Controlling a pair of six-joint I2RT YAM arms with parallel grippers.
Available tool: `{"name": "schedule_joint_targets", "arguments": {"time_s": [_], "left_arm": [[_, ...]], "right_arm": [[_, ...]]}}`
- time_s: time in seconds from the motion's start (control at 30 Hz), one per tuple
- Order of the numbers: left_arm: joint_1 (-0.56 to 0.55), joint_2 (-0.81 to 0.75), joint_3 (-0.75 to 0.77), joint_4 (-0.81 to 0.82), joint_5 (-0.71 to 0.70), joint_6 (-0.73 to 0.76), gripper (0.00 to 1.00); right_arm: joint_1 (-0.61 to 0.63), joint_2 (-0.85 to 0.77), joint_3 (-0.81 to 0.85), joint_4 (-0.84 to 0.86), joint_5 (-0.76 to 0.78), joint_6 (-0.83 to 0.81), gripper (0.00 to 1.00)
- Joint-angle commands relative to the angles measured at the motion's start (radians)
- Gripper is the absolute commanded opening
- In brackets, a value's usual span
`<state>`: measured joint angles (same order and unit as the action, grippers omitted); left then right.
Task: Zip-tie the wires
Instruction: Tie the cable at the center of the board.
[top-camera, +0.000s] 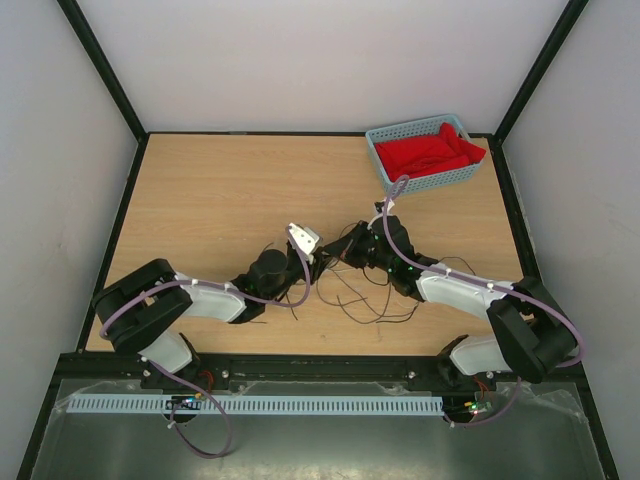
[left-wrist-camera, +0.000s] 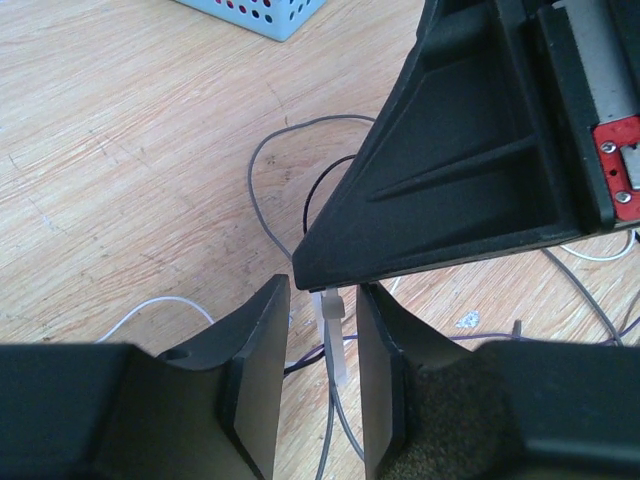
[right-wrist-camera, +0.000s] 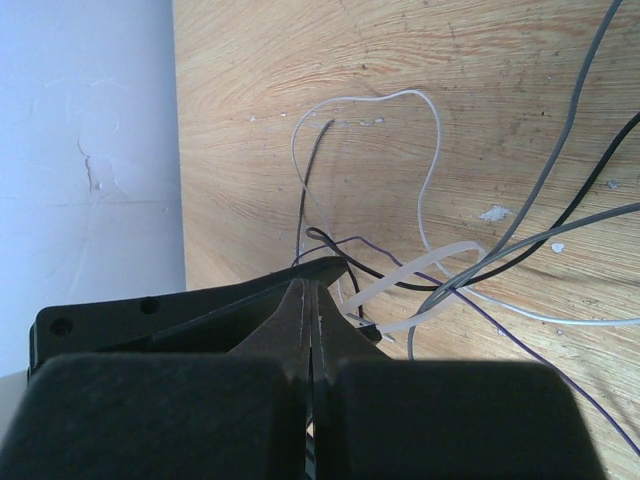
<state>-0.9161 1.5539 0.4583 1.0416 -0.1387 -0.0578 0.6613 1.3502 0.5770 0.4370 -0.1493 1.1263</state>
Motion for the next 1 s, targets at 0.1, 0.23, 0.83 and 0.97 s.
{"name": "schedule_joint_targets", "arguments": {"time_s": [0.1, 0.23, 0.83, 0.97], "left_arm": [[-0.003, -0.013, 0.017, 0.055, 0.004, -0.013, 0.25], [-0.003, -0.009, 0.005, 0.056, -0.001, -0.016, 0.13], [-0.015, -0.033, -0.089, 0.070, -0.063, -0.077, 0.00], [-0.015, -0.038, -0.110, 0.071, -0.047, -0.087, 0.00]], "right_arm": [[0.004, 0.005, 0.006, 0.031, 0.010, 0.004, 0.00], [0.005, 0.008, 0.020, 0.030, 0.019, -0.006, 0.00], [0.004, 0.019, 0.147, -0.089, 0.218, -0.139, 0.00], [0.000, 0.008, 0.169, -0.103, 0.251, -0.168, 0.00]]}}
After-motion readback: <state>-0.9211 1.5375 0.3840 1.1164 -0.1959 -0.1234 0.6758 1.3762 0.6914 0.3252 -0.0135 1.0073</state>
